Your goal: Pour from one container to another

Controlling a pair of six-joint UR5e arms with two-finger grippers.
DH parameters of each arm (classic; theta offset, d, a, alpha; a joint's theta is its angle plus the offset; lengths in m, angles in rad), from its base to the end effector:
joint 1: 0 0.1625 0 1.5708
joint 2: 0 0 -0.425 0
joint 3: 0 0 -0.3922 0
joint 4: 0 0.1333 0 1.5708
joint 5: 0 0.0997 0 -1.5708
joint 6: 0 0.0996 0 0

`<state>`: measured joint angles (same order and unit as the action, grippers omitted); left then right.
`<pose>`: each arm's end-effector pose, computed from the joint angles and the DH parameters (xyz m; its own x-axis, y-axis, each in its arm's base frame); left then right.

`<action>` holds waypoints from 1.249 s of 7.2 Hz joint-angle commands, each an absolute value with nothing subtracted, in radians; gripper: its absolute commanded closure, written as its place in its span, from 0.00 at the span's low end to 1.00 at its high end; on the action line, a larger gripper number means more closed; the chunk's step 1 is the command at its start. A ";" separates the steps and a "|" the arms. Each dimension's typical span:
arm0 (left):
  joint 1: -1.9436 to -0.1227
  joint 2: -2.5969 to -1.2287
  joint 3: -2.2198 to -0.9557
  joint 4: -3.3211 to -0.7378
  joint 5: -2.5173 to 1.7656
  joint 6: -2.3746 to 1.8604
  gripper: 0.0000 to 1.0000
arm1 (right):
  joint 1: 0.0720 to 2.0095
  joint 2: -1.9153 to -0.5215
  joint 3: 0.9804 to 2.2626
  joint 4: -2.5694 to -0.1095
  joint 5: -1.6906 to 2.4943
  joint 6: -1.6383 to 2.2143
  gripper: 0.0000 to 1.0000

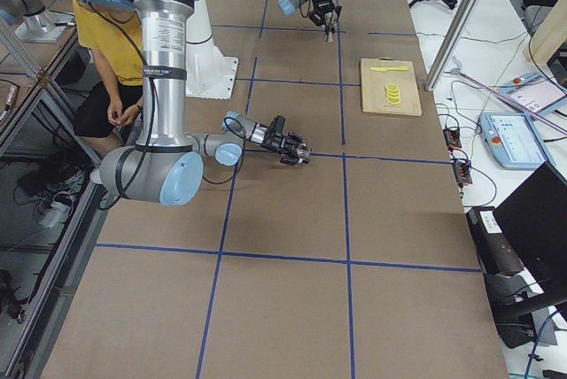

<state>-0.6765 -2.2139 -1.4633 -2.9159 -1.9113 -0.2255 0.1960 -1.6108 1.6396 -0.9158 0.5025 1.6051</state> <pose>0.4451 -0.4857 0.1789 0.2803 0.9532 -0.1137 0.3083 0.0228 0.9510 -0.4304 -0.3104 0.5501 0.7381 0.1634 0.6547 -0.6625 0.3592 0.6573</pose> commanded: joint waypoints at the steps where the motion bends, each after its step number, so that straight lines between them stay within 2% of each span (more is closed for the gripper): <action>1: -0.676 -2.214 -1.463 -2.916 -1.911 -0.225 1.00 | 0.196 -1.612 1.640 -0.916 0.482 1.614 1.00; 5: -0.676 -2.209 -1.466 -2.918 -1.911 -0.225 1.00 | 0.201 -1.617 1.706 -0.904 0.472 1.589 1.00; 7: -0.676 -2.203 -1.470 -2.921 -1.911 -0.225 1.00 | 0.199 -1.615 1.706 -0.769 0.436 1.518 1.00; 9: -0.676 -2.201 -1.471 -2.922 -1.911 -0.224 1.00 | 0.206 -1.609 1.706 -0.652 0.436 1.276 1.00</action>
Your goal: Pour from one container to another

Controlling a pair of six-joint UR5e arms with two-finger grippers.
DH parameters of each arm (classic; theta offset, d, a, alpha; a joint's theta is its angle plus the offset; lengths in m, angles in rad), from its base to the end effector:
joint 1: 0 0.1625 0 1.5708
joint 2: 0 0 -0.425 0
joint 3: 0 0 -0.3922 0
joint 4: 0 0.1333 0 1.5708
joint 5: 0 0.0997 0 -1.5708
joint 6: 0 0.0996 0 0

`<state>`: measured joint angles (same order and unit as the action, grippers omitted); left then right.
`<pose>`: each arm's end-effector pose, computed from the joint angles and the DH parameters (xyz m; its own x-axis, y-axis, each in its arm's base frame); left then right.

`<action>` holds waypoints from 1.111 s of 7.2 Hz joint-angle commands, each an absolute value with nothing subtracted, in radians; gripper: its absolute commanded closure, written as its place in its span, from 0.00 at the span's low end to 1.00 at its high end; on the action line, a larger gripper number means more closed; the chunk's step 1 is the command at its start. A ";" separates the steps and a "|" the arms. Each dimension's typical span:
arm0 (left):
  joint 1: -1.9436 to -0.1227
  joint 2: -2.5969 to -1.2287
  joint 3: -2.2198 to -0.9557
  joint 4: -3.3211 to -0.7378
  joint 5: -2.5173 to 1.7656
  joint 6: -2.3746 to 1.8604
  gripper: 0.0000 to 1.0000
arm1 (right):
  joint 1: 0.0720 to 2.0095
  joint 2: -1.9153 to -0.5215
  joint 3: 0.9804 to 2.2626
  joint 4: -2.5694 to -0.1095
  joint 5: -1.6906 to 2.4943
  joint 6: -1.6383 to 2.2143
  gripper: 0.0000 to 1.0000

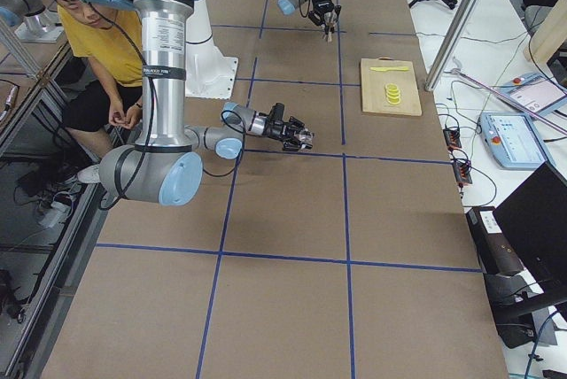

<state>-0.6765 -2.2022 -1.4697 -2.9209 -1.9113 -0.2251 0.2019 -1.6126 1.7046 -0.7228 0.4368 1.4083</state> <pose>0.4428 -0.4838 0.1836 0.2804 0.9532 -0.1134 0.3079 0.0226 0.9511 -0.4113 -0.3124 0.4954 0.6999 0.0734 0.7105 -0.6977 0.2833 0.6580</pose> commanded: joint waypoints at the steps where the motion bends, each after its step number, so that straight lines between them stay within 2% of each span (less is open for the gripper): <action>1: -0.676 -2.197 -1.471 -2.934 -1.911 -0.224 1.00 | 0.210 -1.612 1.706 -0.597 0.445 1.235 1.00; 3: -0.676 -2.177 -1.471 -2.962 -1.911 -0.224 1.00 | 0.251 -1.570 1.715 -0.554 0.550 1.120 1.00; 5: -0.676 -2.177 -1.471 -2.964 -1.911 -0.222 1.00 | 0.334 -1.464 1.742 -0.557 0.693 0.954 1.00; 8: -0.675 -2.175 -1.470 -2.964 -1.911 -0.222 1.00 | 0.379 -1.456 1.837 -0.590 0.805 0.869 1.00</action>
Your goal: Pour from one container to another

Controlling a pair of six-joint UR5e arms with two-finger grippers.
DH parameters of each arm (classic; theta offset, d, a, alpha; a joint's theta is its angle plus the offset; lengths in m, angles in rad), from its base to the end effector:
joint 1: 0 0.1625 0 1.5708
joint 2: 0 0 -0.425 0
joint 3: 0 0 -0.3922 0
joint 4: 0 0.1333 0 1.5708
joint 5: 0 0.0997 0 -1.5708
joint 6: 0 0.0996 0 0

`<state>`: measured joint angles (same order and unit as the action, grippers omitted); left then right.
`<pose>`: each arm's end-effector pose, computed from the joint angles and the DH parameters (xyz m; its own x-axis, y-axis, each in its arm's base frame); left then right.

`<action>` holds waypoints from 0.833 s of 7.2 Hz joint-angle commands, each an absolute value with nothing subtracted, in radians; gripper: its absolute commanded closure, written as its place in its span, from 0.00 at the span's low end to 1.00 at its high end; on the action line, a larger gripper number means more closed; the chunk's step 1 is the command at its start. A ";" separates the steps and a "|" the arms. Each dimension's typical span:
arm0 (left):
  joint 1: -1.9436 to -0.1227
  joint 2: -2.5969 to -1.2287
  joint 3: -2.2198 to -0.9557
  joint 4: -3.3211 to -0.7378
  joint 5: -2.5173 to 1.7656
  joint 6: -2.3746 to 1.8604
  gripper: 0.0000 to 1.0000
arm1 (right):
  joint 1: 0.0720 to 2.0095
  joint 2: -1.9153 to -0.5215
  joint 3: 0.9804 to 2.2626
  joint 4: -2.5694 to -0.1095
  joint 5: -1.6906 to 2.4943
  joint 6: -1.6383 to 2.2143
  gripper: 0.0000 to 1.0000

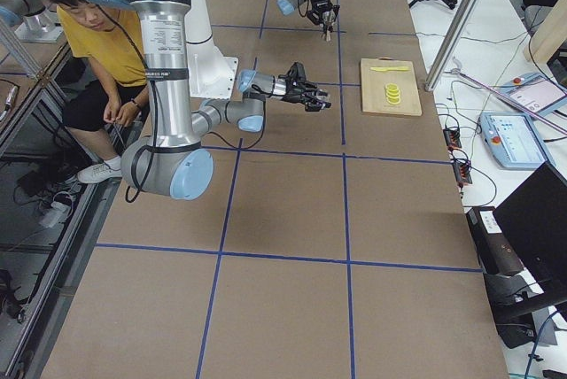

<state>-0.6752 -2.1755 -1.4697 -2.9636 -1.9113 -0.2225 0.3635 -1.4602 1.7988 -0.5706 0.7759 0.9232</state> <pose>0.4387 -0.4795 0.1984 0.2786 0.9547 -0.1049 0.3190 0.0110 0.9477 -0.4018 -0.3715 0.3736 0.7133 -0.1807 0.6772 -0.5868 0.3744 0.7180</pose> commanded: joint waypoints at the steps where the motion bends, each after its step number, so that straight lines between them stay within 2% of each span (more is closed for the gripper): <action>1: -0.673 -2.175 -1.468 -2.964 -1.911 -0.222 1.00 | 0.382 -1.456 1.930 -0.686 0.807 0.812 1.00; 3: -0.667 -2.174 -1.468 -2.964 -1.901 -0.222 1.00 | 0.382 -1.445 2.070 -0.833 0.802 0.606 1.00; 5: -0.661 -2.174 -1.466 -2.964 -1.898 -0.222 1.00 | 0.380 -1.337 2.069 -0.898 0.773 0.526 1.00; 6: -0.661 -2.174 -1.465 -2.962 -1.896 -0.222 1.00 | 0.379 -1.253 2.072 -1.011 0.766 0.526 1.00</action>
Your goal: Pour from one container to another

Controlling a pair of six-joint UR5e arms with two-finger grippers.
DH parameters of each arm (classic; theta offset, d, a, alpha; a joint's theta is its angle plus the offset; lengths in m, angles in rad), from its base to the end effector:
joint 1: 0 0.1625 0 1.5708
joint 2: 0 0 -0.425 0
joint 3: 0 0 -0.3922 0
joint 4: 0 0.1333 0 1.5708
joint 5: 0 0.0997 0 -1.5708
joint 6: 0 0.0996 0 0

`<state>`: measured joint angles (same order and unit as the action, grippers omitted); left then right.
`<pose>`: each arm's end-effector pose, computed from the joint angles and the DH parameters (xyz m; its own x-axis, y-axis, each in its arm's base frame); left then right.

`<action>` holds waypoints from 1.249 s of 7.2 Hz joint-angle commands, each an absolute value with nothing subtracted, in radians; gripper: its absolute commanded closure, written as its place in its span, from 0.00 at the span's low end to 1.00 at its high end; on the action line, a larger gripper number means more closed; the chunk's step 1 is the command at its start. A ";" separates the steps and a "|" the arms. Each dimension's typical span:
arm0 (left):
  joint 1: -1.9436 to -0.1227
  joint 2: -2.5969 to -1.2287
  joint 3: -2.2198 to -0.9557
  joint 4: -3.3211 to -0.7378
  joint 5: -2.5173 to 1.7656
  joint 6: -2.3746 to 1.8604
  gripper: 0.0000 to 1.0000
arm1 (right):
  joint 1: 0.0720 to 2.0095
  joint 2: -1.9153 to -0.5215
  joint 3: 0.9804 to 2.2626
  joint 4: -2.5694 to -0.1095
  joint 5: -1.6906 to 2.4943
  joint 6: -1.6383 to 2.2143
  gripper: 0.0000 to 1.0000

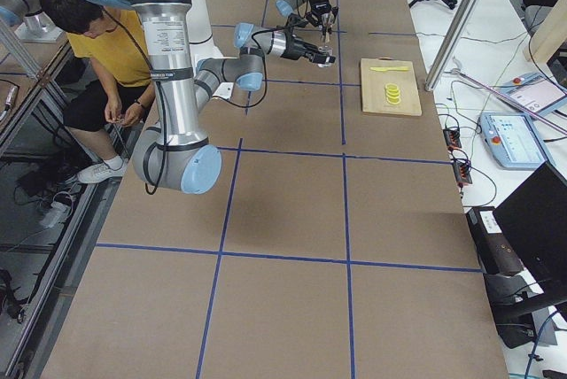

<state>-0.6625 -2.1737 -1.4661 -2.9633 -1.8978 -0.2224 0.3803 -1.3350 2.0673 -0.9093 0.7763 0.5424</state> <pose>0.4452 -0.4758 0.2009 0.2790 0.9539 -0.1108 0.3173 0.0174 0.9482 -0.3672 -0.3669 0.2277 0.8657 -0.3002 0.4005 -0.3309 0.2572 0.9079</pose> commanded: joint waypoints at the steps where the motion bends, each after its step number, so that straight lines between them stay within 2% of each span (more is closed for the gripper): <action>1: -0.660 -2.174 -1.465 -2.962 -1.896 -0.222 1.00 | 0.377 -1.161 2.072 -1.155 0.743 0.523 1.00; 7: -0.647 -2.175 -1.465 -2.964 -1.882 -0.222 1.00 | 0.367 -1.032 2.063 -1.420 0.710 0.465 1.00; 9: -0.644 -2.175 -1.465 -2.964 -1.878 -0.222 1.00 | 0.361 -0.991 2.014 -1.430 0.690 0.405 1.00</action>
<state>-0.6462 -2.1746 -1.4649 -2.9636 -1.8814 -0.2224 0.3648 -1.0126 2.0449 -1.4184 0.7035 0.4318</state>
